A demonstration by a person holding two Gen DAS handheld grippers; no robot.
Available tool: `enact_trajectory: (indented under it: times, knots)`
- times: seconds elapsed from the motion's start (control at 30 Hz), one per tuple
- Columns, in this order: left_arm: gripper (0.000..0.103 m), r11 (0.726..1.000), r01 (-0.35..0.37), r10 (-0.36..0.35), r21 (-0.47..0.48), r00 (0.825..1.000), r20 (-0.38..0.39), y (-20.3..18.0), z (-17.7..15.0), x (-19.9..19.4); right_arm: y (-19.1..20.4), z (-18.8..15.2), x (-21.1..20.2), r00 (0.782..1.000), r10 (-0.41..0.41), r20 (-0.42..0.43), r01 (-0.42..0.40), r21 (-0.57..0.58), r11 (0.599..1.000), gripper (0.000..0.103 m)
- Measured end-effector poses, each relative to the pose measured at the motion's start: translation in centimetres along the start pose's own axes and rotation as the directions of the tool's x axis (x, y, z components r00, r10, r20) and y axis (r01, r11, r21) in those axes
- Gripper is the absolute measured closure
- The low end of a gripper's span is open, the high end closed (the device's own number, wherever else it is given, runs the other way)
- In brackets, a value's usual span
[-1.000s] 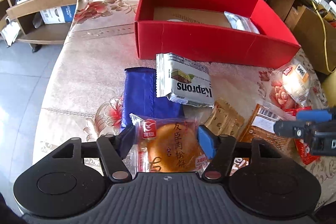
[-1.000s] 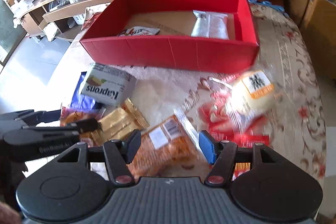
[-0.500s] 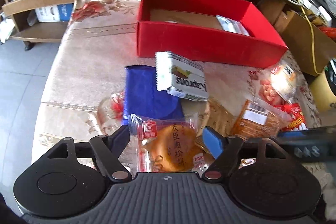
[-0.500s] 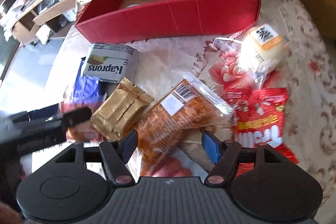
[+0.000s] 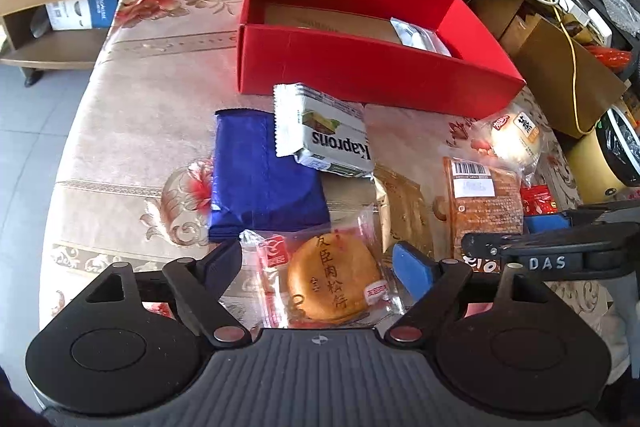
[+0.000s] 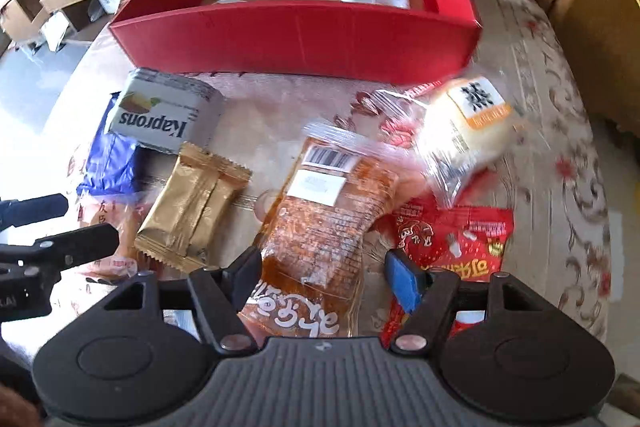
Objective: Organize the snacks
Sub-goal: 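Close the right gripper on the orange barcode bag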
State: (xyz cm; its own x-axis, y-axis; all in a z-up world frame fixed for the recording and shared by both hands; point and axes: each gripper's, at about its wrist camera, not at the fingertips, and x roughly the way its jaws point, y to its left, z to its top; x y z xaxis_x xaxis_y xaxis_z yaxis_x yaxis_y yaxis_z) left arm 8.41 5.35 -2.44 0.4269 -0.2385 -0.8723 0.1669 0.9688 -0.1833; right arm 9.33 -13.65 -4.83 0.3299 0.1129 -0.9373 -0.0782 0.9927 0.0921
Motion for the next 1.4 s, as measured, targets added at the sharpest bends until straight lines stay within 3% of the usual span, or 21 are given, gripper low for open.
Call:
enact_trajectory:
  times: [0.13, 0.27, 0.37, 0.43, 0.5, 0.67, 0.93, 1.07, 1.2, 1.27, 1.4]
  knots:
    - [0.013, 0.998, -0.050, 0.051, 0.043, 0.999, -0.018, -1.3, -0.3, 1.0, 1.6, 0.3, 0.5, 1.000, -0.027, 0.005, 0.028, -0.065, 0.997, 0.028]
    - [0.007, 0.996, -0.084, 0.085, 0.016, 0.996, -0.031, -1.0, -0.6, 1.9, 2.6, 0.3, 1.7, 0.997, -0.070, 0.018, 0.071, -0.098, 0.993, 0.012]
    - [0.007, 0.995, -0.097, 0.097, 0.003, 0.995, -0.026, -0.9, -0.6, 1.9, 1.9, 0.1, 1.7, 0.999, -0.034, 0.030, 0.036, -0.093, 0.995, 0.008]
    - [0.010, 0.995, -0.100, 0.101, 0.015, 0.995, -0.023, -1.1, -0.7, 1.8, 1.8, -0.4, 1.5, 0.999, -0.027, 0.044, 0.032, -0.133, 0.991, 0.011]
    - [0.013, 0.994, -0.104, 0.105, 0.033, 0.994, -0.017, -1.3, -0.8, 1.5, 1.2, -0.6, 0.9, 0.998, -0.019, 0.052, 0.026, -0.136, 0.990, 0.031]
    - [0.020, 0.996, -0.082, 0.083, 0.023, 0.996, -0.014, -1.2, -0.8, 0.9, -0.9, -0.6, -0.1, 0.998, 0.010, 0.060, -0.005, -0.074, 0.997, 0.049]
    - [0.019, 0.998, -0.060, 0.060, 0.031, 0.998, -0.020, -1.3, -0.6, 1.0, -2.0, -0.9, -0.5, 0.998, 0.016, 0.059, -0.015, -0.016, 1.000, 0.052]
    - [0.017, 0.998, -0.056, 0.057, 0.036, 0.998, -0.027, -1.2, -0.7, 1.2, -1.1, -0.6, 0.4, 0.998, -0.050, 0.040, 0.051, -0.044, 0.998, 0.036]
    - [0.016, 0.998, -0.051, 0.051, 0.029, 0.998, -0.030, -1.1, -0.7, 1.2, -0.8, -0.4, 1.1, 0.993, -0.109, 0.044, 0.111, -0.039, 0.993, 0.007]
    - [0.016, 0.998, -0.046, 0.047, 0.034, 0.998, -0.033, -1.2, -0.7, 1.3, -1.6, -0.1, 1.6, 0.994, -0.109, 0.023, 0.109, 0.012, 0.994, 0.000]
    - [0.014, 0.998, -0.041, 0.043, 0.040, 0.998, -0.038, -1.5, -0.7, 1.4, -2.2, 0.0, 1.8, 0.994, -0.097, 0.051, 0.094, 0.061, 0.994, 0.000]
